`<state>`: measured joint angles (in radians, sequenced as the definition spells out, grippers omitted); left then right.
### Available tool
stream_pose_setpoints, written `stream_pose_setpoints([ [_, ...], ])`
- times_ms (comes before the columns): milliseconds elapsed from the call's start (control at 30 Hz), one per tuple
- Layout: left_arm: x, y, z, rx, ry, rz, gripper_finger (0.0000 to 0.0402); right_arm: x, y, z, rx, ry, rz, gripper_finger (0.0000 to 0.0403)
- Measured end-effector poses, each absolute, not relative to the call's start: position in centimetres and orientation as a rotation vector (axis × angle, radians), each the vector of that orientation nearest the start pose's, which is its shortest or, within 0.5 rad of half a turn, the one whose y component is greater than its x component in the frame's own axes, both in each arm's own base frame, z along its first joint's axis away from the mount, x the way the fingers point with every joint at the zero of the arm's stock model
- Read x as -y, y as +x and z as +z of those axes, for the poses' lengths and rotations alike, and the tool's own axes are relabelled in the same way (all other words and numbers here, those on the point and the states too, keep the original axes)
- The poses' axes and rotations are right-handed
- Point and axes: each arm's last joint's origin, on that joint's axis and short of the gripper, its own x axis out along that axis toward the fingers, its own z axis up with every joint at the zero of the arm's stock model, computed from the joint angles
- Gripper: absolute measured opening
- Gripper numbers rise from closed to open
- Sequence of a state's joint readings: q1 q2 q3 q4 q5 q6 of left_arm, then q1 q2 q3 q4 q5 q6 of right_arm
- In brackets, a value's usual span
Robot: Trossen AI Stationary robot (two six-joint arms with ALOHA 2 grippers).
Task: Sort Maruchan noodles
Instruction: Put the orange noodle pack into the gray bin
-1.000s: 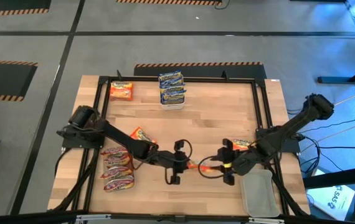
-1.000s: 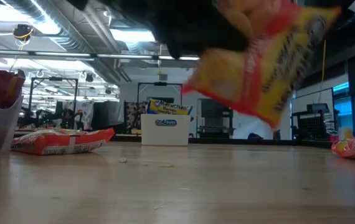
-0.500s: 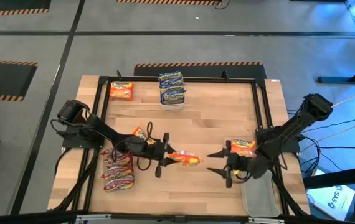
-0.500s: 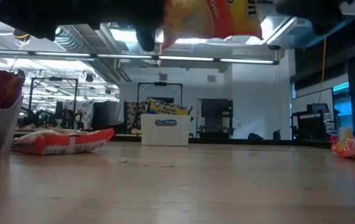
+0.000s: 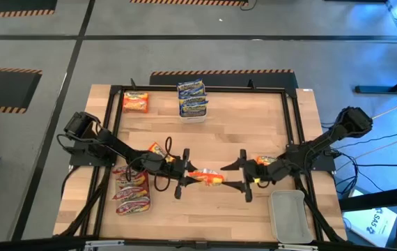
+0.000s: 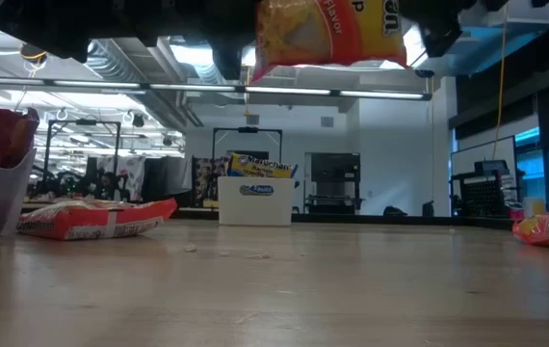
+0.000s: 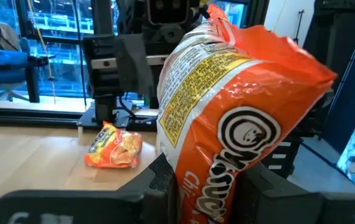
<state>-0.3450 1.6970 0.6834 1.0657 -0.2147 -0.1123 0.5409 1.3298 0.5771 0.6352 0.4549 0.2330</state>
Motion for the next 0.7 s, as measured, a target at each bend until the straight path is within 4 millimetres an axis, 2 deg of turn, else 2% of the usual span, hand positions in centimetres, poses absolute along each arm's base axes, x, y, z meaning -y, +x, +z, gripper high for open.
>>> stream_pose_setpoints([
  [333, 9.8, 31.5, 19.5, 0.05, -0.14, -0.091, 0.0086, -12.7, 25.3, 21.3, -0.08, 0.157, 0.082, 0.0294],
  [600, 9.2, 31.6, 19.7, 0.074, -0.15, -0.066, 0.0086, -12.2, 26.8, 21.9, -0.075, 0.089, 0.055, 0.0298],
  [700, 9.2, 31.6, 19.7, 0.076, -0.15, -0.054, 0.0086, -11.7, 27.5, 22.3, -0.093, 0.086, 0.062, 0.0288],
])
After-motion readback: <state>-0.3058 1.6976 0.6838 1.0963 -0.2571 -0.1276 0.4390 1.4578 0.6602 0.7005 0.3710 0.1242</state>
